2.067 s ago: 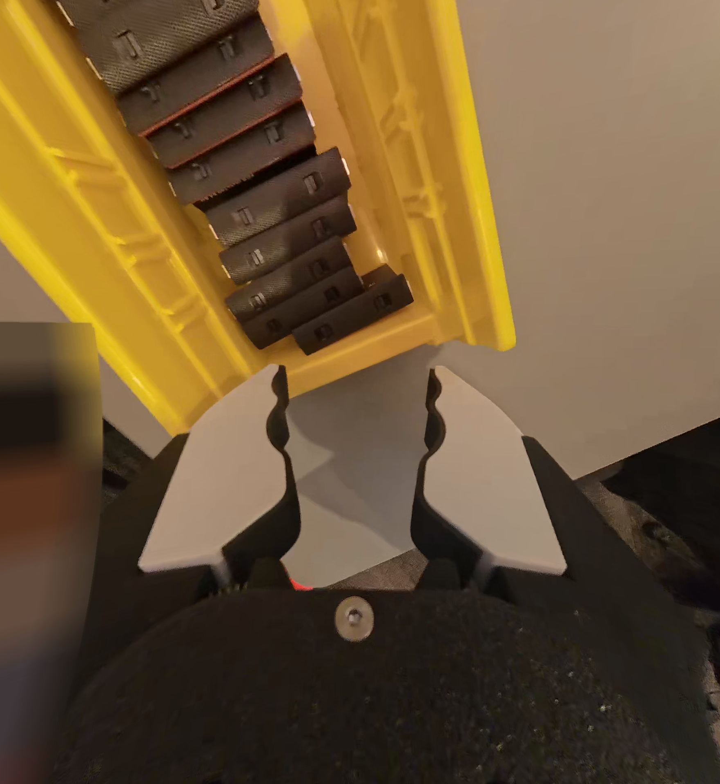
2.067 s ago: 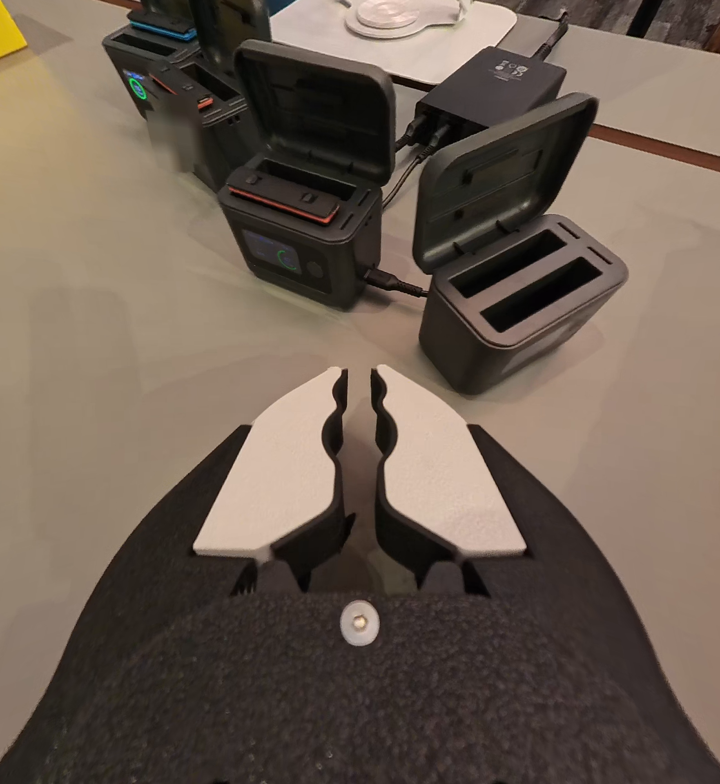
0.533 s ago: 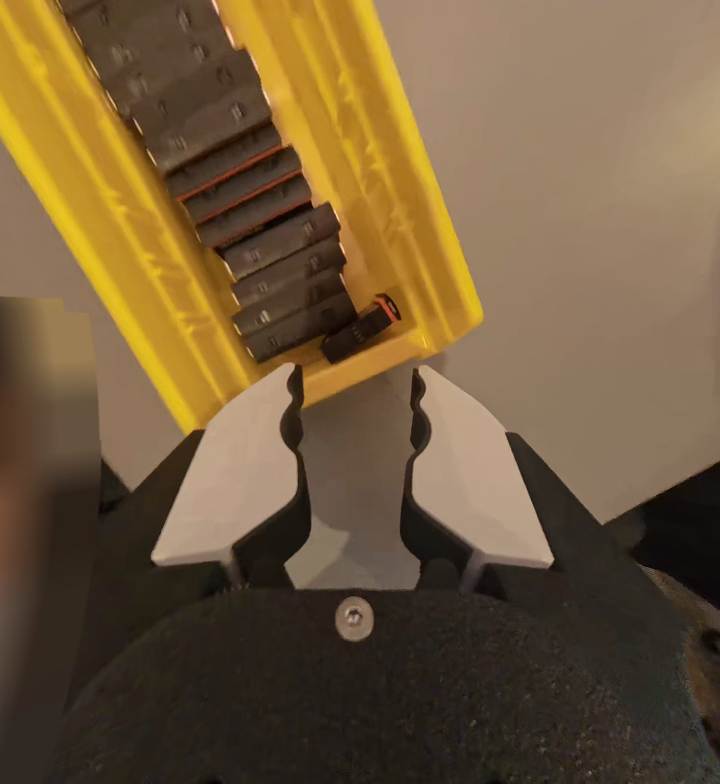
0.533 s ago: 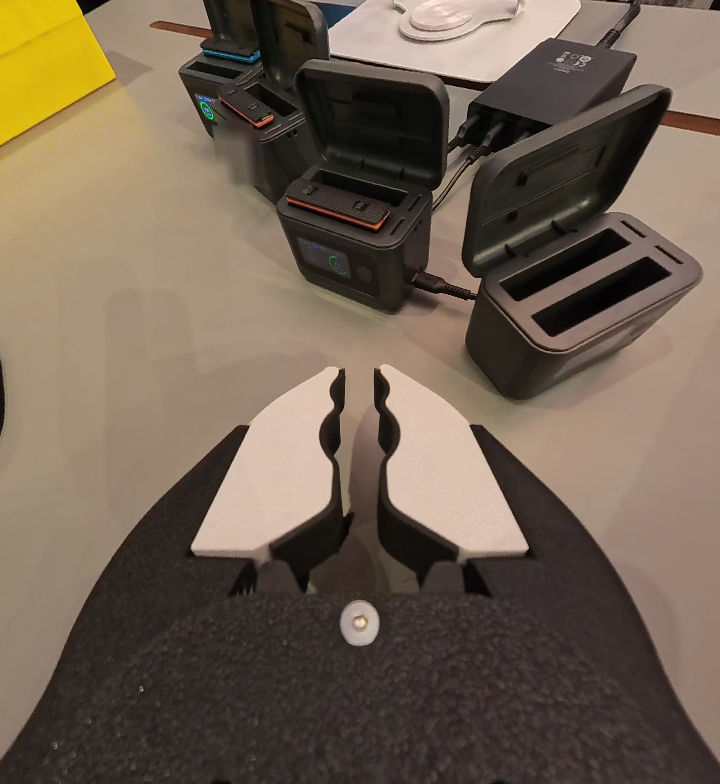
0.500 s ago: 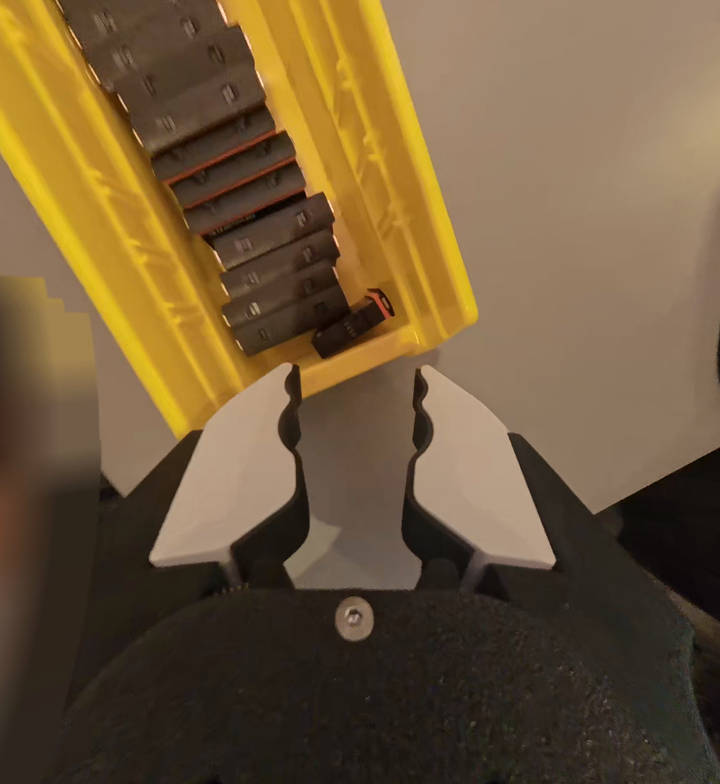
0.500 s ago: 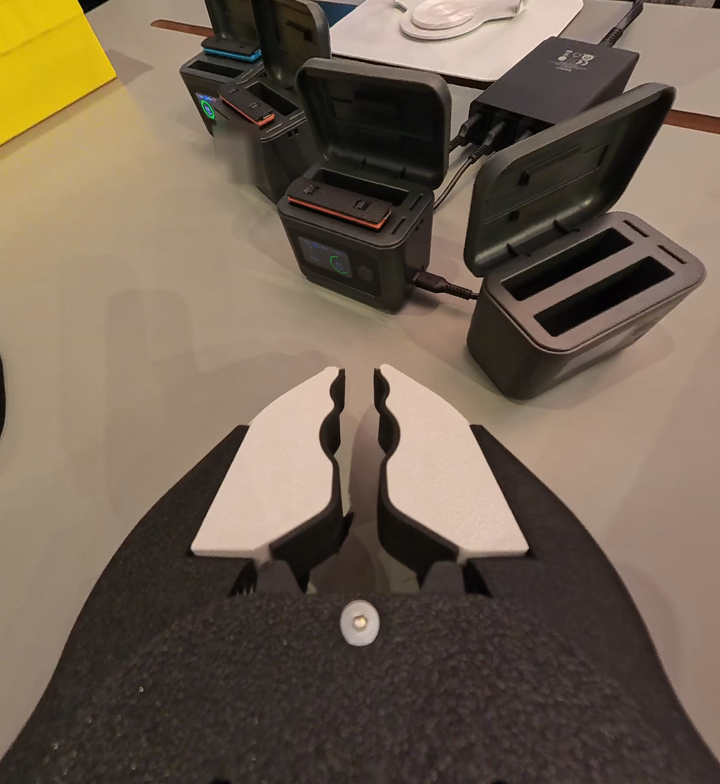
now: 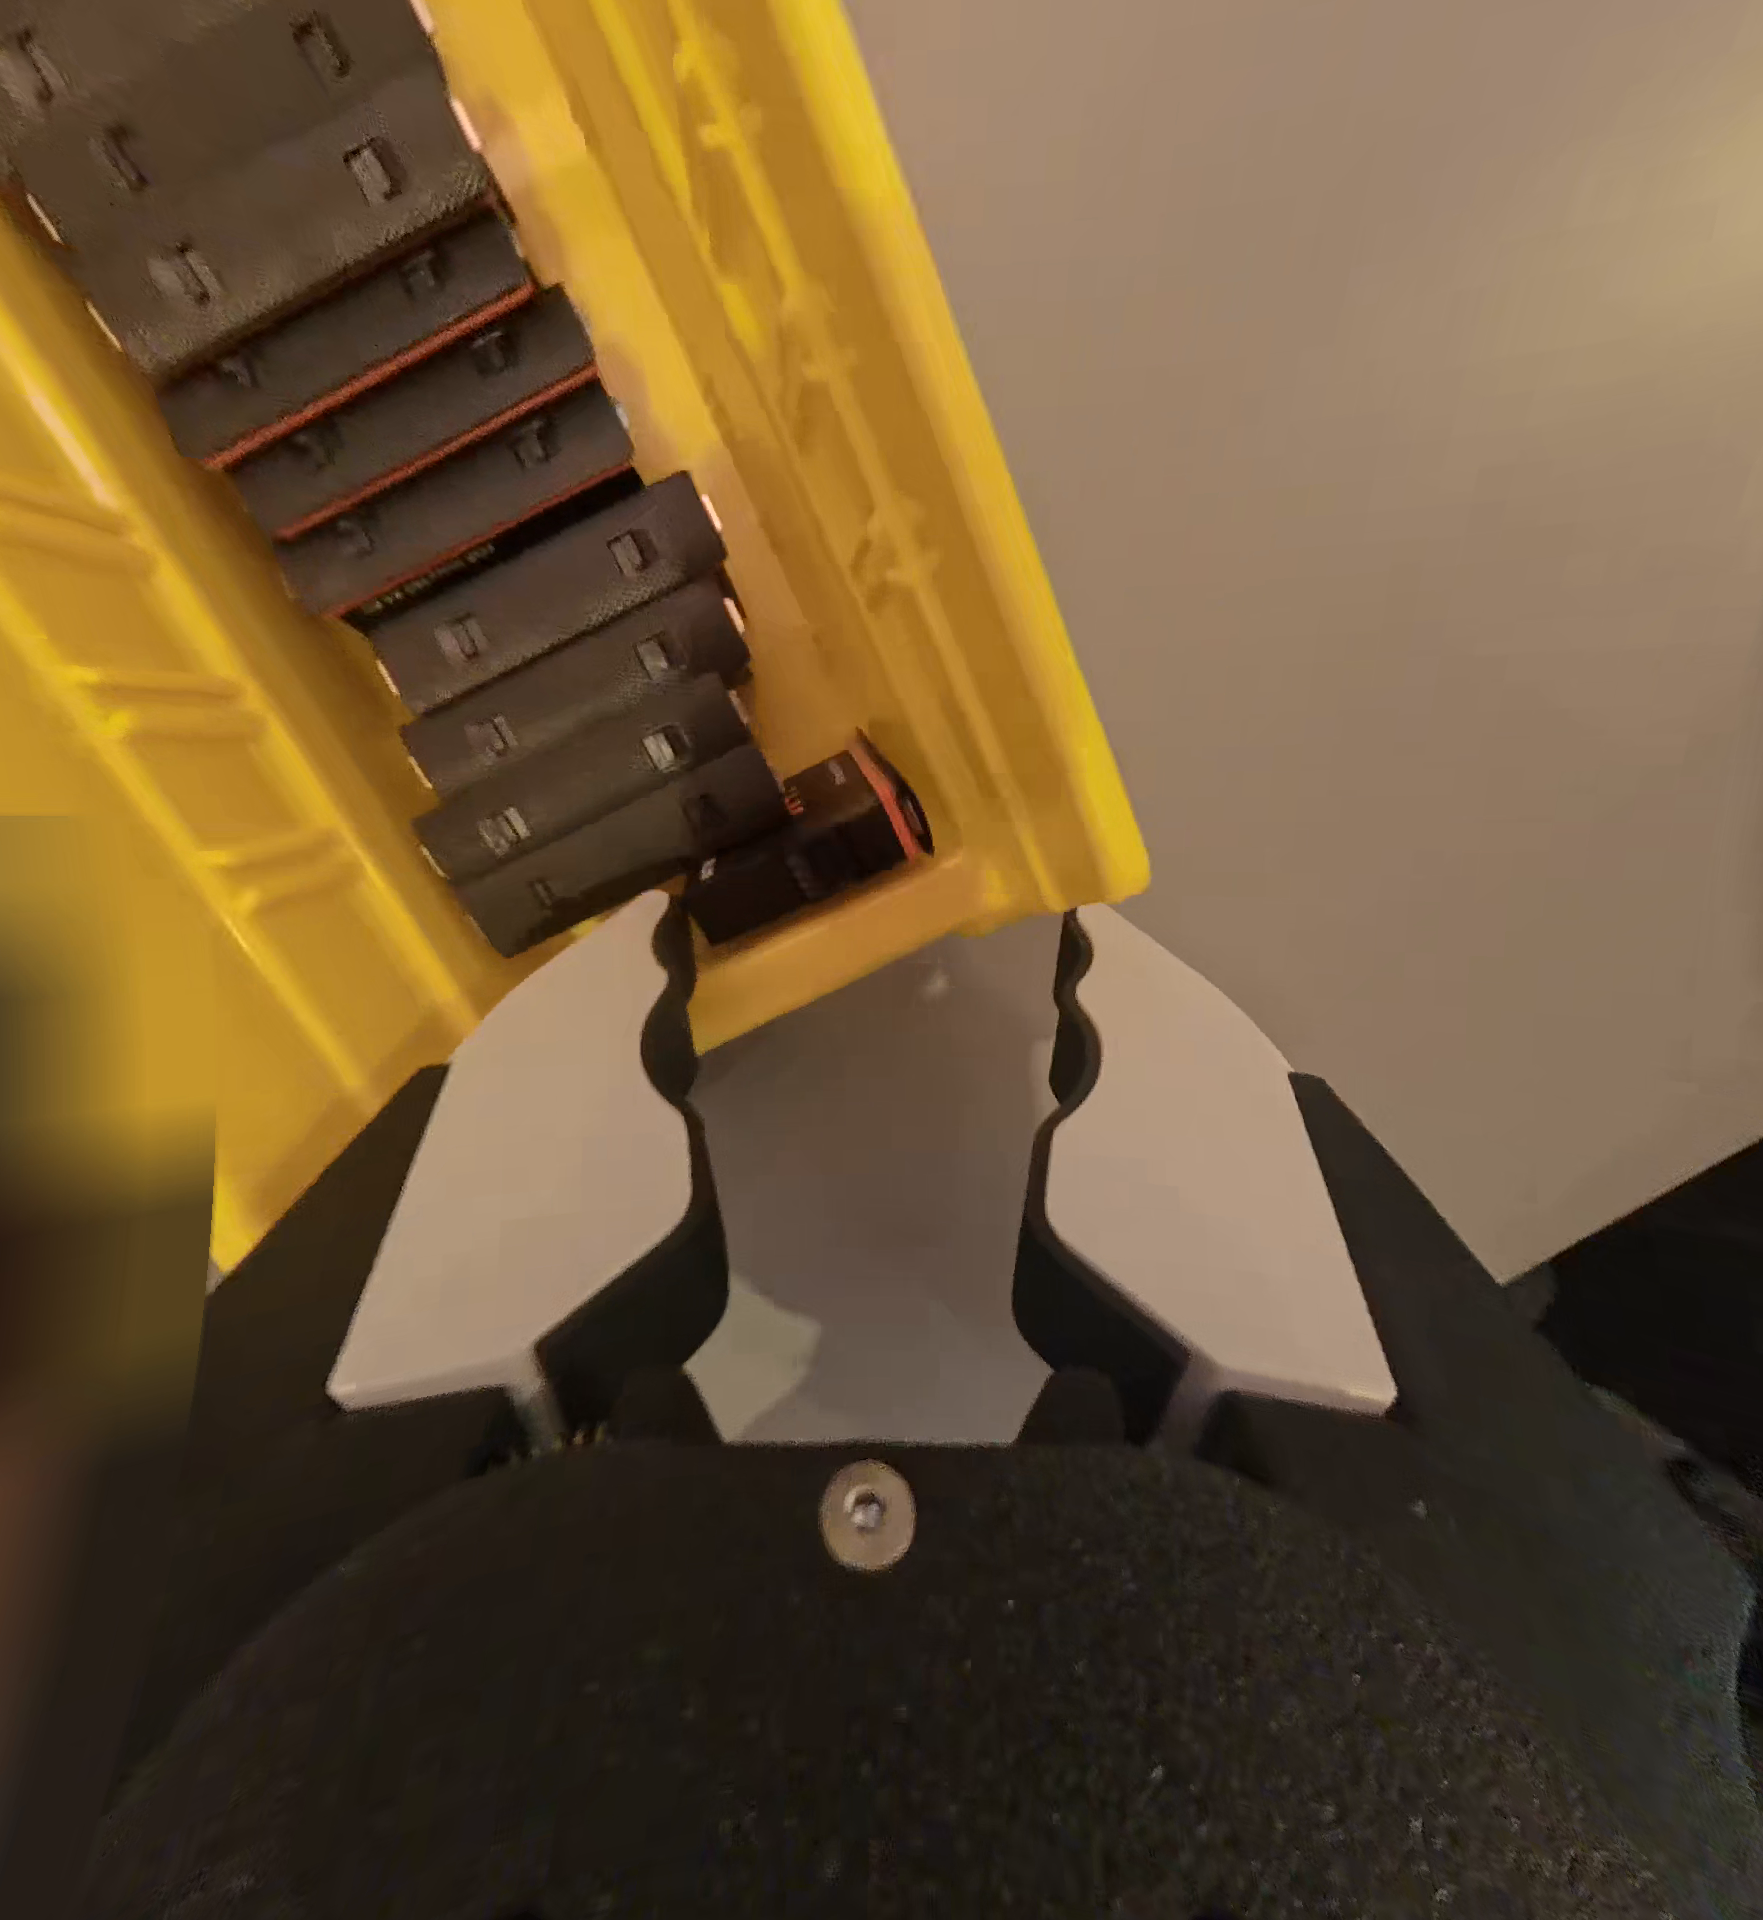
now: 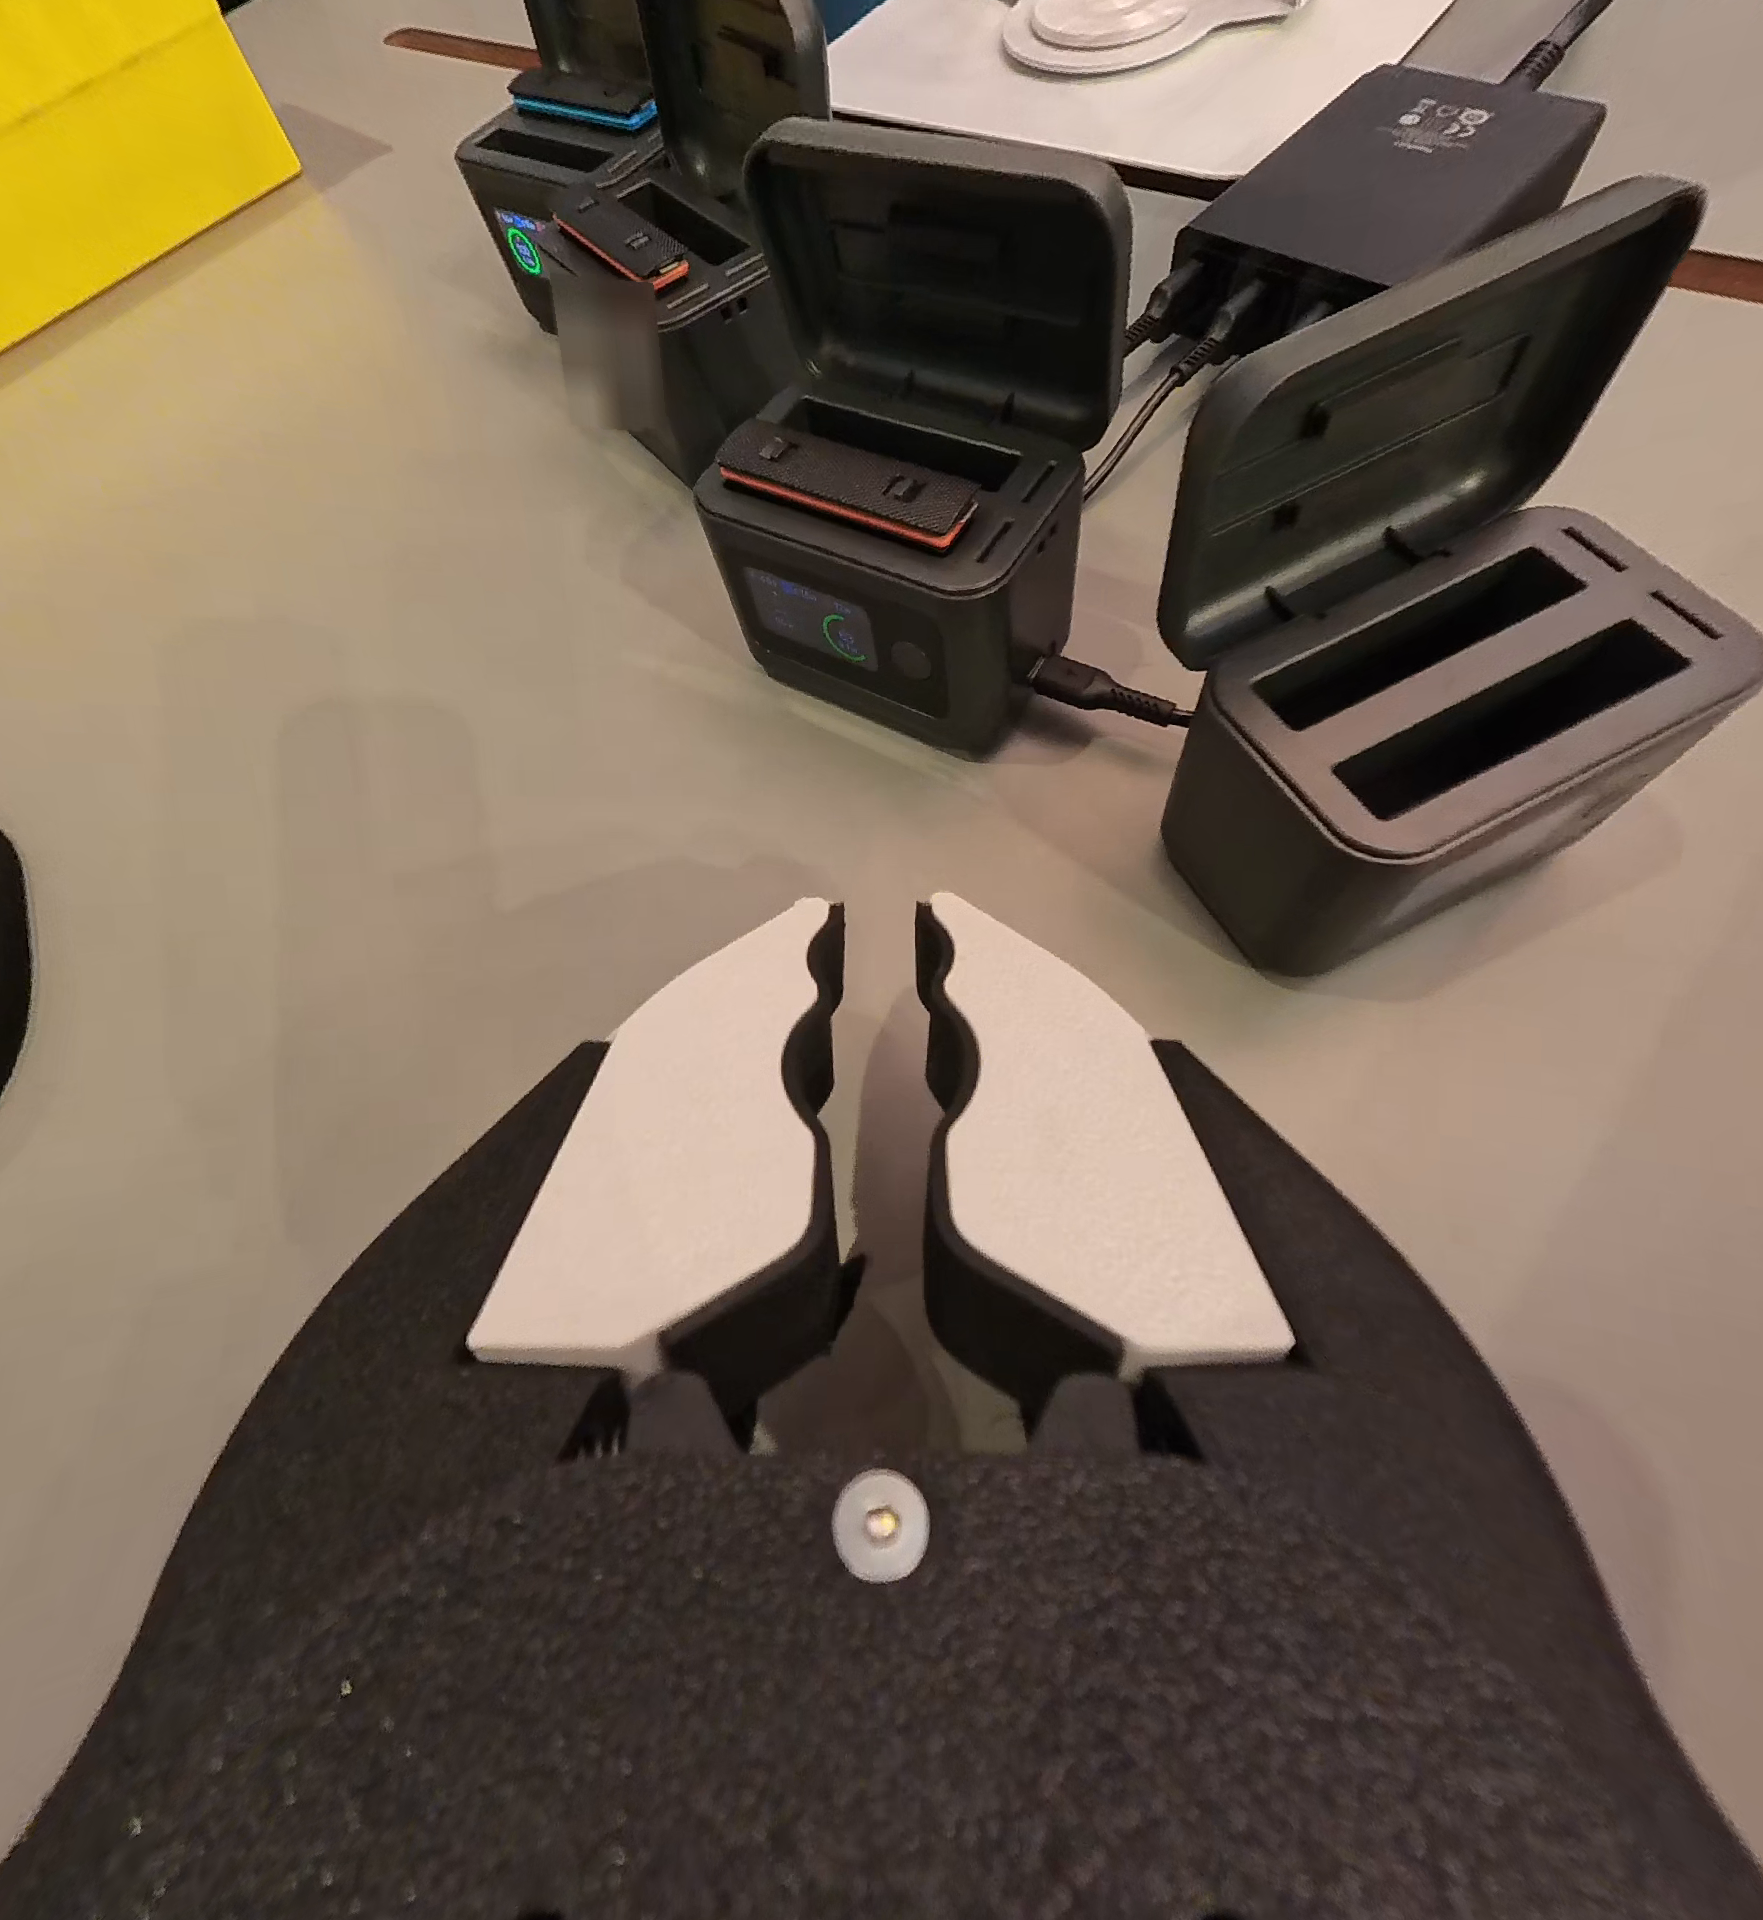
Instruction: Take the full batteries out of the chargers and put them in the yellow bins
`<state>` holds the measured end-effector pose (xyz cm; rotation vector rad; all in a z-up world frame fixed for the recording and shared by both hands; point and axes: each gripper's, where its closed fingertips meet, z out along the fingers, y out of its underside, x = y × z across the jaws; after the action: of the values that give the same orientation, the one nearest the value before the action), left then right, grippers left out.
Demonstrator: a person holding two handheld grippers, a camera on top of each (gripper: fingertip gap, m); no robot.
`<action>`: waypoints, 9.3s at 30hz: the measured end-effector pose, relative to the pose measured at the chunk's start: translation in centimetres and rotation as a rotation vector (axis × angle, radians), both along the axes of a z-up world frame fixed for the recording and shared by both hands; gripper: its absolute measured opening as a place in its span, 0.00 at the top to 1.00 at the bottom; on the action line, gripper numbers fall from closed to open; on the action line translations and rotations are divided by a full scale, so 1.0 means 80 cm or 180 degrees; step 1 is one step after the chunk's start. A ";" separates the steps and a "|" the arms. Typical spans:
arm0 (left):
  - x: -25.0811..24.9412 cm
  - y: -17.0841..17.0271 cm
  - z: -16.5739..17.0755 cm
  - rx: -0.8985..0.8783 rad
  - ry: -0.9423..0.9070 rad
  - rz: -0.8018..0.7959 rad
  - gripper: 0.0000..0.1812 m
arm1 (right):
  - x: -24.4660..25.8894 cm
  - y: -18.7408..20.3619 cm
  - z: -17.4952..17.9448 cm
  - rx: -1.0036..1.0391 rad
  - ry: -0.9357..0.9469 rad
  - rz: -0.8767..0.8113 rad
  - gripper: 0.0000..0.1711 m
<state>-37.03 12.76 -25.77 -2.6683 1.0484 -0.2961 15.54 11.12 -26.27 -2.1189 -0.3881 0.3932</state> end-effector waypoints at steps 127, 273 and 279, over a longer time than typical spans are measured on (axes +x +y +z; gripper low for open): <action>-0.109 0.048 0.059 0.0635 0.3138 -0.1263 0.87 | -0.009 -0.009 -0.019 -0.0183 -0.0162 0.0218 0.93; 0.526 -0.106 0.149 0.0857 -0.4223 -0.2383 0.91 | -0.131 -0.074 0.189 0.1450 0.2679 0.1637 0.94; 0.519 -0.106 0.137 0.0873 -0.4025 -0.2538 0.91 | -0.139 -0.079 0.177 0.1398 0.2369 0.1800 0.94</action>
<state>4.49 4.29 -14.82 -1.1775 1.3592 -1.5388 4.38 4.79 -12.09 -1.2847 -0.5583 1.2457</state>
